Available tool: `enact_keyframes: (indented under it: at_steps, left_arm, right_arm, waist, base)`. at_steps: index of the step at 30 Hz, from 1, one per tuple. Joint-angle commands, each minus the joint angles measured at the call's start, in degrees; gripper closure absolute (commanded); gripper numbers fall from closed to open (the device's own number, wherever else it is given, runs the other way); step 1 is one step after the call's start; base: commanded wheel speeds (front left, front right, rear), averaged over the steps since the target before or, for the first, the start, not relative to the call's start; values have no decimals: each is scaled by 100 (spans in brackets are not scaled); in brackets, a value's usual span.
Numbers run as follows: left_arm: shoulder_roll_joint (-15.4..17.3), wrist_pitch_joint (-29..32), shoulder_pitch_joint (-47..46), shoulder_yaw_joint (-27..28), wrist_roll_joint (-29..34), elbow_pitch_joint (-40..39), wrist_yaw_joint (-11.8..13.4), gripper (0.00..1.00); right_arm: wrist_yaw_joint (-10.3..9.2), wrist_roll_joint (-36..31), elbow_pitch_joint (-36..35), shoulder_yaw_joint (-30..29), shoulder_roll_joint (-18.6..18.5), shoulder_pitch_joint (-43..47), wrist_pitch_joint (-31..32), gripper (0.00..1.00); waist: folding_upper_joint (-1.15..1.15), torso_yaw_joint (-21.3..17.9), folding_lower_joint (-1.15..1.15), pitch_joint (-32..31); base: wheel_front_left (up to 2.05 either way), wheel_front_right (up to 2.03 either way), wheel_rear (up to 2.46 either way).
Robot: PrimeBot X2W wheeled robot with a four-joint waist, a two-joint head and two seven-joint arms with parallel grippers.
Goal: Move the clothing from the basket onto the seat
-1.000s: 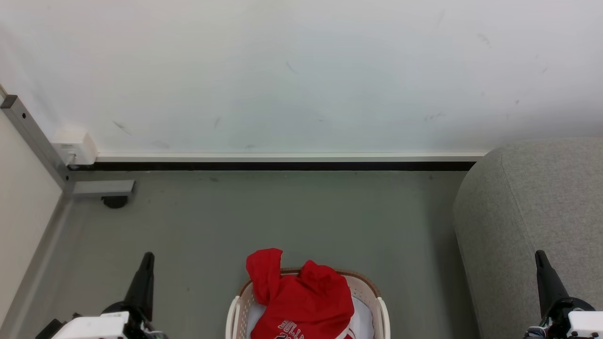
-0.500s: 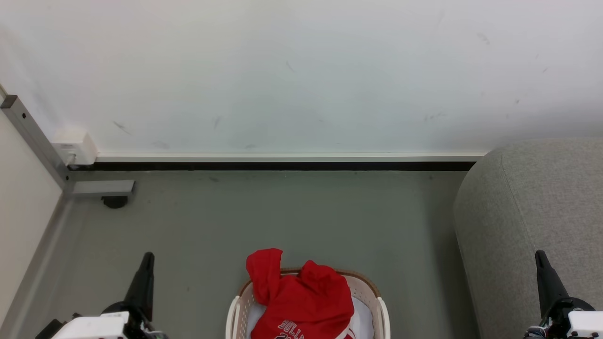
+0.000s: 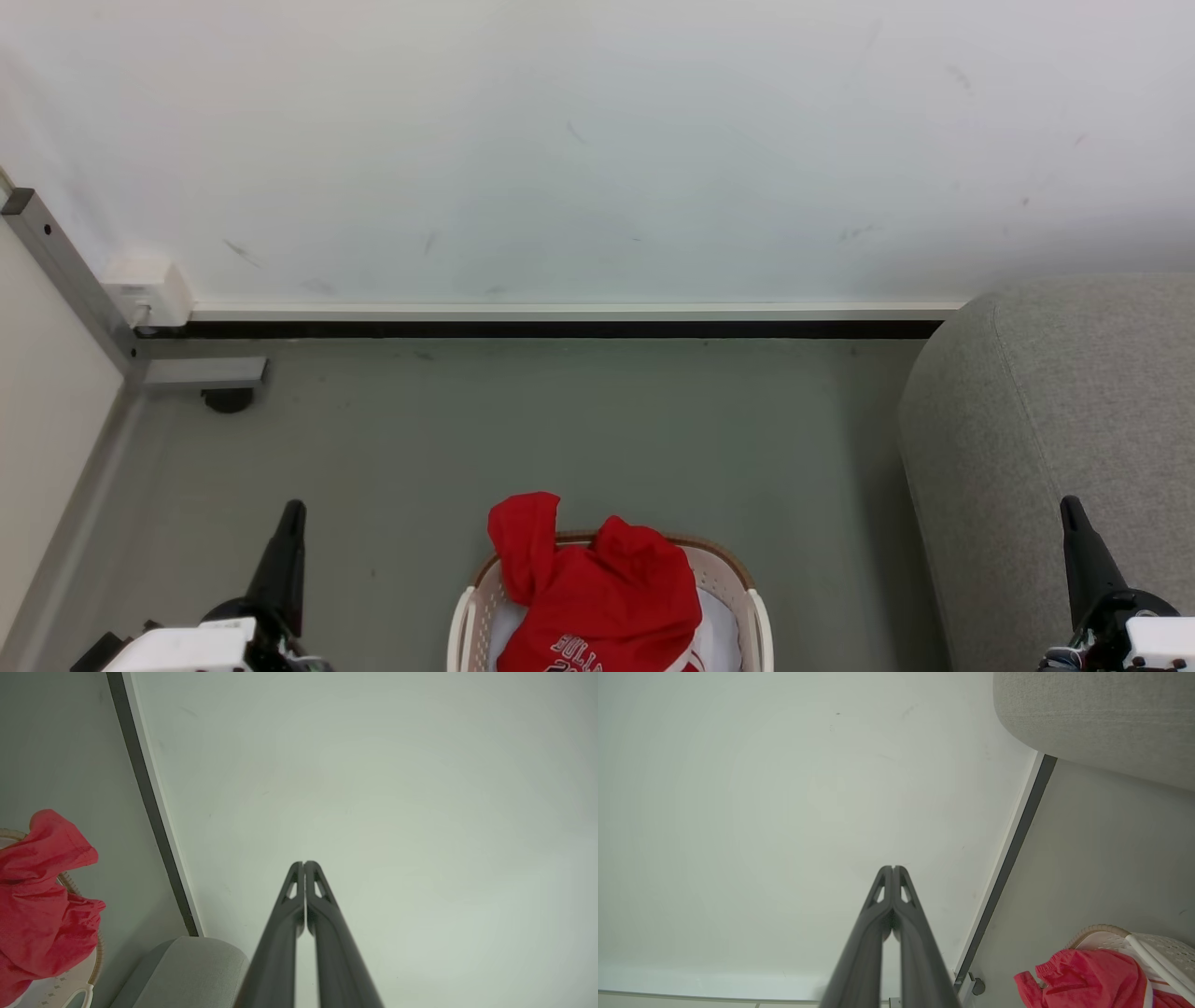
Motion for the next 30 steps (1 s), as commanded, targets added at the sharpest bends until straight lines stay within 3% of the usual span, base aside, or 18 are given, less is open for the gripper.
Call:
enact_keyframes:
  at_steps: [1,12,13,14,15,16,23,30]
  left_arm:
    - [40,22,-47,13,-72,-19,8,100]
    - [40,22,-47,13,-72,-19,8,100]
    - [0,-3,0,-1,1,1,0,0]
    - [-14,-7,22,-4,9,33,-1,0]
    - [-33,-10,70,-12,10,82,0,100]
    - [-52,-11,122,-18,11,131,0,0]
    - [-46,-201,165,-143,218,153,0,0]
    - [-8,-394,185,-168,916,127,1,0]
  right_arm:
    - [-14,13,-23,-17,-9,-65,15,100]
    - [-15,13,-23,-17,-9,-65,15,100]
    - [-1,0,0,0,0,1,-2,0]
    - [0,0,34,8,7,24,-11,0]
    - [0,0,82,13,21,65,-14,100]
    - [0,-1,128,20,42,114,-14,0]
    - [-2,-290,84,77,46,196,-204,0]
    - [-2,-1435,-105,147,34,227,-398,0]
  waist:
    - [0,0,0,0]
    - [0,0,0,0]
    - [0,0,0,0]
    - [0,0,0,0]
    - [0,0,0,1]
    - [0,0,0,1]
    - [0,11,0,5]
    - [0,28,0,10]
  base:
    - [0,0,0]
    - [0,0,0]
    - [0,0,0]
    - [0,0,0]
    - [0,0,0]
    - [0,0,0]
    - [0,0,0]
    - [0,0,0]
